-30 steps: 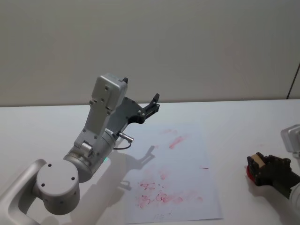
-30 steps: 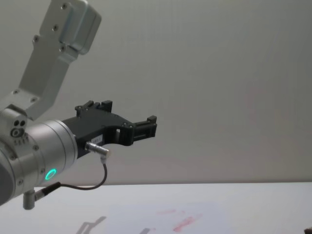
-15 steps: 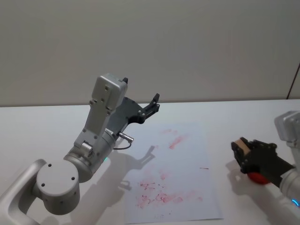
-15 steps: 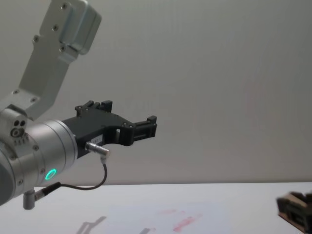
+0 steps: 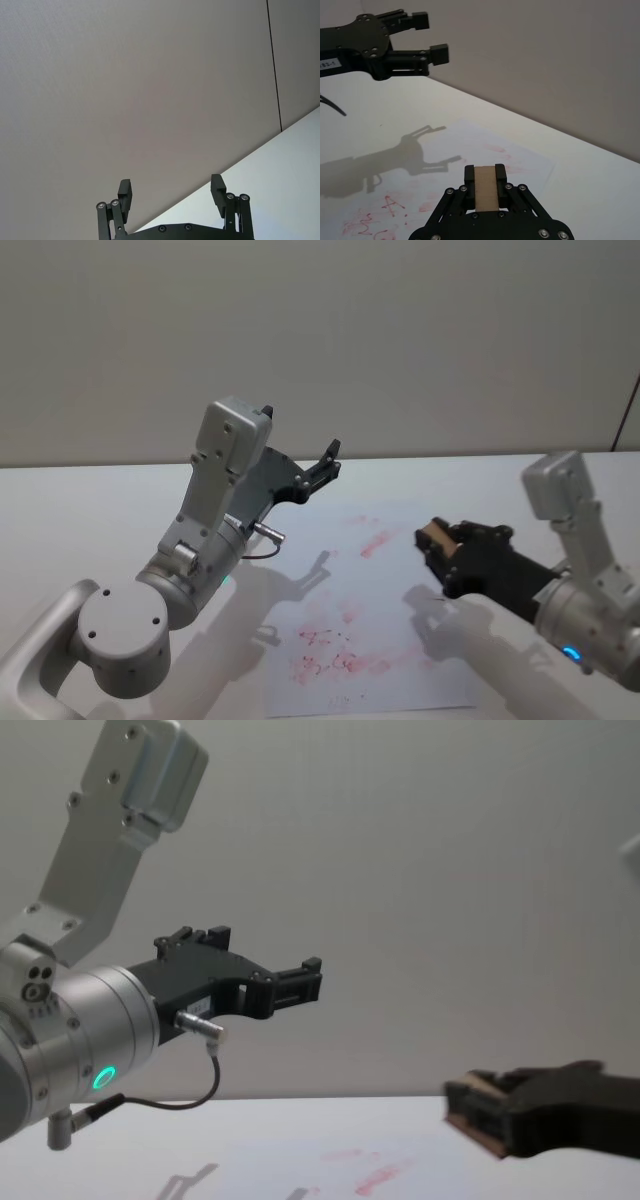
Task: Use the one hand to pick up the stamp and affix it onto the A4 paper.
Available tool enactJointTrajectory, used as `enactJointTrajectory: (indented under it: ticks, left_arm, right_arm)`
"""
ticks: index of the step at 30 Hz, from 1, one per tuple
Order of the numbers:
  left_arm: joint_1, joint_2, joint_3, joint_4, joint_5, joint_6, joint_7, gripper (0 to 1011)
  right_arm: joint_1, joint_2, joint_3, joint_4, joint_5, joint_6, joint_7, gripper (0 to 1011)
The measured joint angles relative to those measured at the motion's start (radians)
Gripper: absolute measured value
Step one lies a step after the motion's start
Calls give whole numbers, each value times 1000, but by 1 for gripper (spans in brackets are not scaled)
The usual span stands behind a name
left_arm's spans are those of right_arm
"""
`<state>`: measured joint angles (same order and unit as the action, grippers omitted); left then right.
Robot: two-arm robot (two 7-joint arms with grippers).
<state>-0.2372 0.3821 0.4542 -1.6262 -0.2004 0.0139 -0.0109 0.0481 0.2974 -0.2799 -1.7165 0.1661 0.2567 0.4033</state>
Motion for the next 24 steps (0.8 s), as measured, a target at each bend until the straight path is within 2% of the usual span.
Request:
enactJointTrajectory:
  ticks: [11, 24]
  left_arm:
    - [0, 0, 0, 0, 0, 0, 0, 1001]
    - [0, 0, 0, 0, 0, 0, 0, 1001]
  right_arm:
    - [76, -82, -71, 131, -92, 9, 99, 219]
    - [121, -130, -117, 246, -168, 8, 133, 219]
